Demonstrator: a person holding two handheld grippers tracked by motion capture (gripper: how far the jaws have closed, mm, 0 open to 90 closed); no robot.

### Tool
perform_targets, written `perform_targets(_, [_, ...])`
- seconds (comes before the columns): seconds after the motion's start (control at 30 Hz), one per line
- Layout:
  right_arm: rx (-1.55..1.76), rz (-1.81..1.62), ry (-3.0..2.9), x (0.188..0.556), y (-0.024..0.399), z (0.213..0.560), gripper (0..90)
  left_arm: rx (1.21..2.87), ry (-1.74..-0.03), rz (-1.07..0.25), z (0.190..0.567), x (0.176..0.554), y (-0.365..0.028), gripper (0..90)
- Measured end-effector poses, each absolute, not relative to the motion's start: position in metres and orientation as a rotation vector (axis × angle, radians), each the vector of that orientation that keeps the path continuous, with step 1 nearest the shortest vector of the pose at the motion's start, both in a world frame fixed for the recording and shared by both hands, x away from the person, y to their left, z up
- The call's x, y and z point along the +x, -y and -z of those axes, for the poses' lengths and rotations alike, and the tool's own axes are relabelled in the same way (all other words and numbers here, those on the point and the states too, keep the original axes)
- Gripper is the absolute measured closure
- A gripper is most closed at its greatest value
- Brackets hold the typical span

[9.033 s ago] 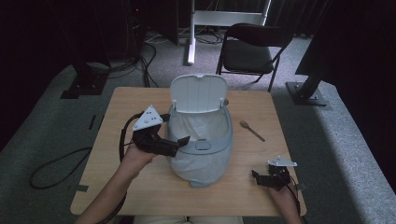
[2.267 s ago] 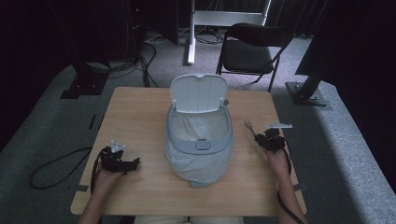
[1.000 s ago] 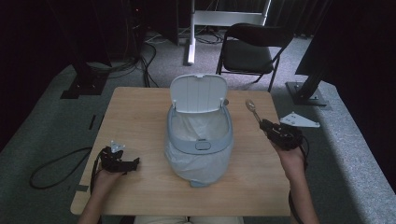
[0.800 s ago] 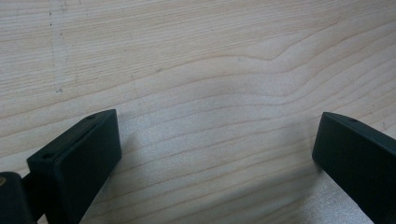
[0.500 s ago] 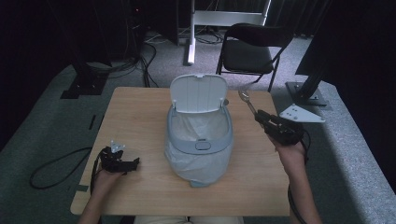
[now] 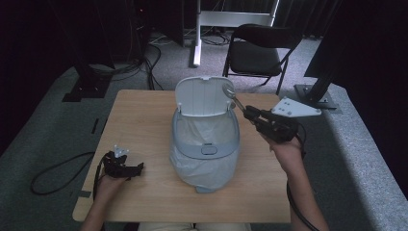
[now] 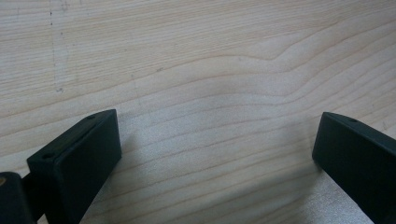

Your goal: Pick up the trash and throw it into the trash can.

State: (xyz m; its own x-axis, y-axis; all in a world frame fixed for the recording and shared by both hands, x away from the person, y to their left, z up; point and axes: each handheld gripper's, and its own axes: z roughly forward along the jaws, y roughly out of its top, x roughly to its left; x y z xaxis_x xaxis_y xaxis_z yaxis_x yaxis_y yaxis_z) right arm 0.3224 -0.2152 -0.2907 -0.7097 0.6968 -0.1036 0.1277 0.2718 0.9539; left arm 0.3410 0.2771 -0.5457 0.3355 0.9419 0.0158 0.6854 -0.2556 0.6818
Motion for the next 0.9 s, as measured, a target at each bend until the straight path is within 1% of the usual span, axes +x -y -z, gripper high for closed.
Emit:
perform_targets(0.43, [0.596,-1.474,-2.165,0.328,0.165,0.289,79.6,2.028,-1.421,-0.578,0.546,0.341,-0.277,1.2])
perform_targets(0.77, [0.568,-1.463,-2.226,0.333,0.151,0.294,79.2,2.028,-1.421,-0.578,0.546,0.341,-0.277,1.2])
perform_targets(0.9, [0.551,-1.479,-2.280,0.334,0.148,0.297,57.9,2.027,-1.421,-0.578,0.546,0.341,-0.277,1.2])
